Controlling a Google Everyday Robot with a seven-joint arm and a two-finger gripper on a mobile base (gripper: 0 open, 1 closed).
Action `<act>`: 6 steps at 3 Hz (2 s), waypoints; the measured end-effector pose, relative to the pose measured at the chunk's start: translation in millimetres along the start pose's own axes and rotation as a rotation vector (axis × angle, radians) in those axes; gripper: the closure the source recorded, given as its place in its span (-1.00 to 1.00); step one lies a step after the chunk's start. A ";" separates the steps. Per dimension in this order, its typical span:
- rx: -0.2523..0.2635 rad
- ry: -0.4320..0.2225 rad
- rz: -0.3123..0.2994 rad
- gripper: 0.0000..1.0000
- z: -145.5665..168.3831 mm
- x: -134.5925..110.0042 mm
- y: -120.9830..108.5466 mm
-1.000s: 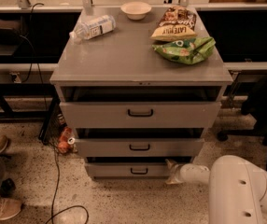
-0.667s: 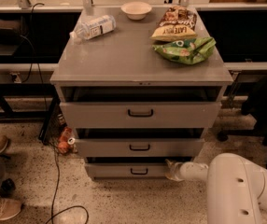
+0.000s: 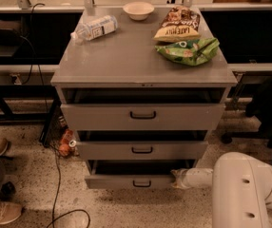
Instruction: Open bottom drawer
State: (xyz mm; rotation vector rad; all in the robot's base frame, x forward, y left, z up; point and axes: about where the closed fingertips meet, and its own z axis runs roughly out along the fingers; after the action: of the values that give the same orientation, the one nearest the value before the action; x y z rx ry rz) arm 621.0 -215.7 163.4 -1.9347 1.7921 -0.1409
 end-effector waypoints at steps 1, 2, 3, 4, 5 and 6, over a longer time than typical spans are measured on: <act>0.000 0.000 0.000 1.00 0.0 0.0 0.1; -0.027 0.024 0.008 1.00 -1.6 3.0 20.3; -0.036 0.055 0.040 1.00 -10.9 9.5 34.3; -0.036 0.055 0.040 1.00 -10.9 9.5 34.3; -0.028 0.059 0.053 1.00 -16.9 7.8 42.1; -0.028 0.059 0.053 1.00 -16.8 7.5 42.1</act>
Offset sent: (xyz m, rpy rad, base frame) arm -0.0739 -0.0033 -0.0214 -0.0870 0.0935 -0.0412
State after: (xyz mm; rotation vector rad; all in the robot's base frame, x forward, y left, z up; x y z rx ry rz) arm 577.1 -228.2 158.5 -1.9187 1.8915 -0.1577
